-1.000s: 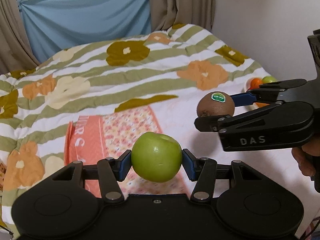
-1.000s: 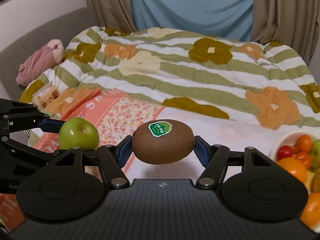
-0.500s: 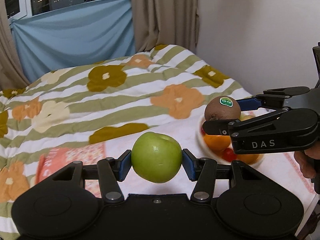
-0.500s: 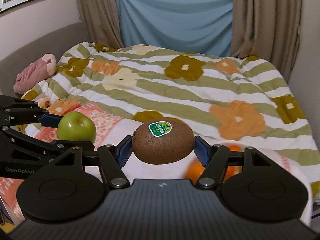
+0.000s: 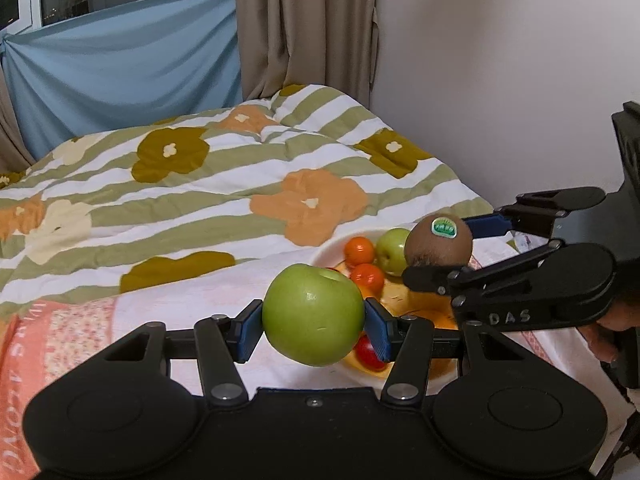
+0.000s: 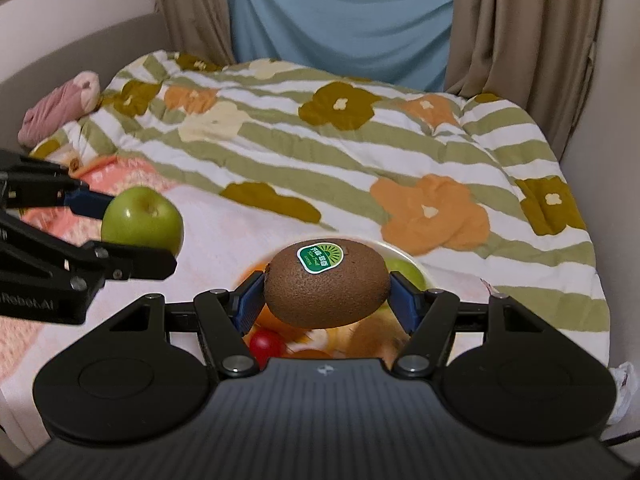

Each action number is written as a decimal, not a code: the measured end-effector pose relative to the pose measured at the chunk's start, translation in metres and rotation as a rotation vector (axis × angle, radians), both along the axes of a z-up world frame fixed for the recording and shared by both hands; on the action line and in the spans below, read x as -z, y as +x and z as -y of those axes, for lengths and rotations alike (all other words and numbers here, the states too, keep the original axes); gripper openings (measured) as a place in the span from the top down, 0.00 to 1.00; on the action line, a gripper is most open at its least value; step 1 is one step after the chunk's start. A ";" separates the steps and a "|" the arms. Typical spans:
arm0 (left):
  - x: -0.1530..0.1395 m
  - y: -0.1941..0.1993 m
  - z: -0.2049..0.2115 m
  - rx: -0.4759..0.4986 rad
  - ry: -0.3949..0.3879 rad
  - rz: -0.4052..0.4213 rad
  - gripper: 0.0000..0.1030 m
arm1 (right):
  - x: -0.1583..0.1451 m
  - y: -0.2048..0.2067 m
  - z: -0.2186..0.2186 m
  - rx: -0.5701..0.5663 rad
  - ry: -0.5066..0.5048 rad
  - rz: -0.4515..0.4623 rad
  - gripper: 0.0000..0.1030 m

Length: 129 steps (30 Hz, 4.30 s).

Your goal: Organize fruits

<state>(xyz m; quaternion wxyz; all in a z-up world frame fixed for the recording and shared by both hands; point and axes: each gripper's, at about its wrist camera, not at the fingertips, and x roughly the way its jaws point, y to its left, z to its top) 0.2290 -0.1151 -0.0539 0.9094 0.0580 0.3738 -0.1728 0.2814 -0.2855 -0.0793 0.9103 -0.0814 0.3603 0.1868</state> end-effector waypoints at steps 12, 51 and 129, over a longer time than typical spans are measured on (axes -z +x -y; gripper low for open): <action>0.019 0.012 0.021 -0.064 0.020 -0.028 0.44 | 0.039 0.010 -0.004 -0.199 -0.106 0.028 0.22; 0.025 0.071 0.073 0.018 0.018 -0.029 0.44 | 0.031 -0.016 0.032 -0.082 -0.064 0.111 0.00; -0.104 -0.176 -0.069 -0.310 -0.073 0.265 0.00 | -0.135 -0.209 -0.027 0.325 0.044 0.183 0.00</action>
